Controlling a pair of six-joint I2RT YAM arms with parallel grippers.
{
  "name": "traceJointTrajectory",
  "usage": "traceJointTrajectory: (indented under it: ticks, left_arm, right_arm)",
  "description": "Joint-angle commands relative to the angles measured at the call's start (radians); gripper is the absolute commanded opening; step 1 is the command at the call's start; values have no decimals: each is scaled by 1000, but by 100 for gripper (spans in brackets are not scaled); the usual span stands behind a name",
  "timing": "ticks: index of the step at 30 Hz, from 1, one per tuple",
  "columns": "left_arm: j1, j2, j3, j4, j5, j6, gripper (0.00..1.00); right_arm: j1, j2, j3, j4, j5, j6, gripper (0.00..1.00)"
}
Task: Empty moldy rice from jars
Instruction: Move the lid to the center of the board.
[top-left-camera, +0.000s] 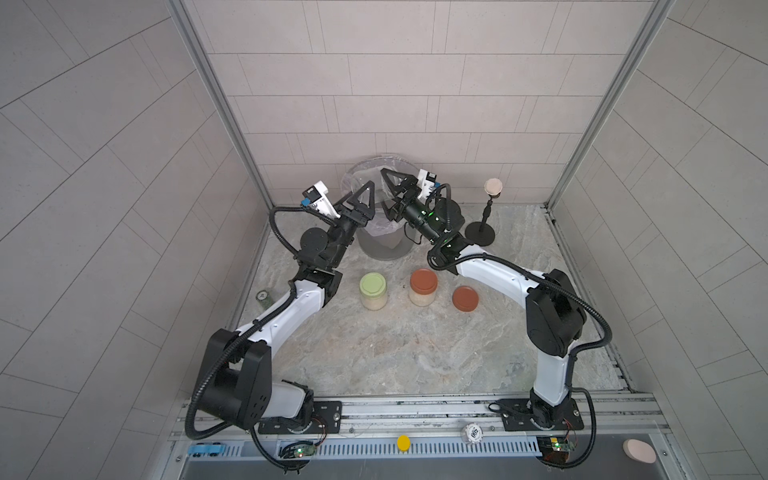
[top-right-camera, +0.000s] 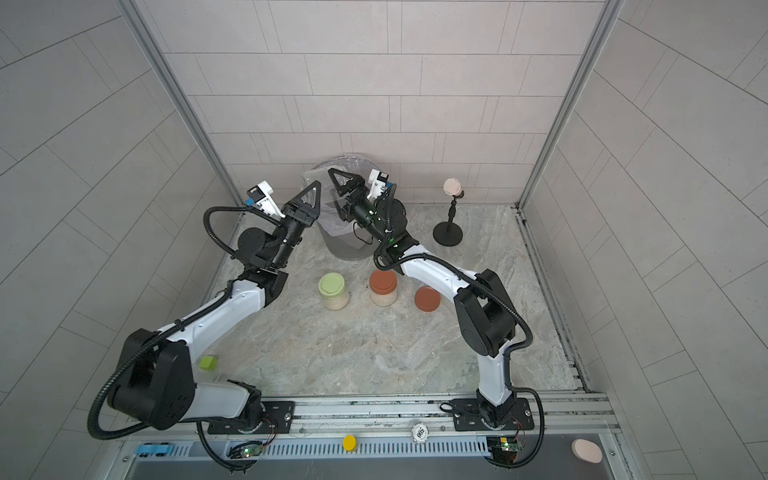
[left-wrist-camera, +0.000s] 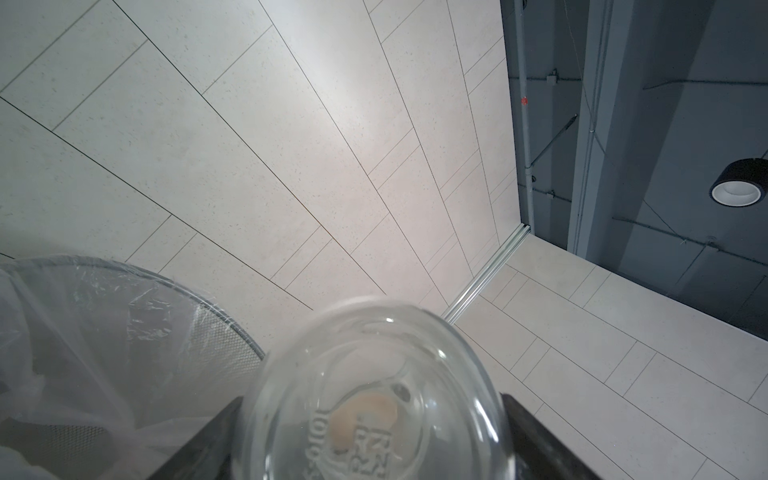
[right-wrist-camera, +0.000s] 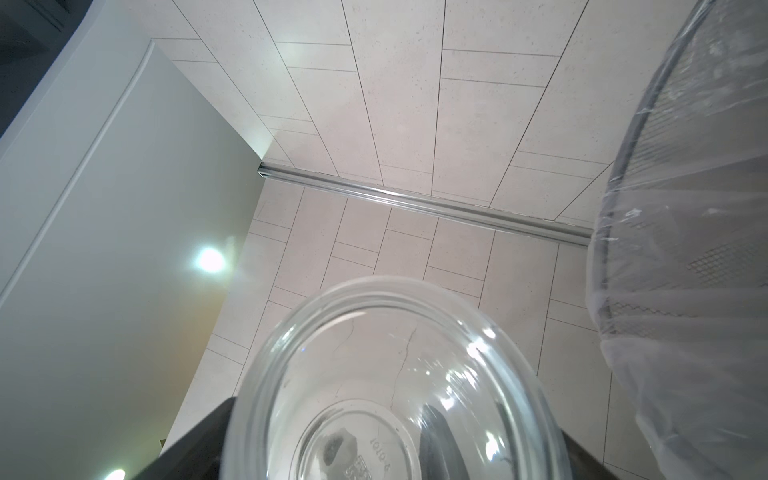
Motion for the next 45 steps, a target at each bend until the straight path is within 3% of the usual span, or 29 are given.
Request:
traceJointTrajectory:
  ticks: [1,14,22,28,32,38,41,45]
  left_arm:
    - [-5,-37,-5,114,8,-28,0]
    - [-28,2,22,107,28,-31,0]
    - [-42,11,43,82,43,-21,0]
    - [-47,5,45,61,44,-18,29]
    - [-49,9,52,51,46,-15,50]
    - [-56,12,86,14,67,-20,61]
    - [-63,4,97,2,66,-18,73]
    - [-67,-26,109,-63,75,7,80]
  right_arm:
    - [6,10,43,66,0,49,100]
    - [17,25,89,-12,-51,14,94]
    - [17,16,75,-25,-44,-36,73]
    - [18,-46,84,-199,-45,-198,45]
    - [14,-81,122,-324,-29,-318,40]
    - [11,-69,244,-511,-56,-445,33]
    - [6,-81,270,-560,-54,-513,33]
    - [-9,-107,303,-665,-45,-602,33]
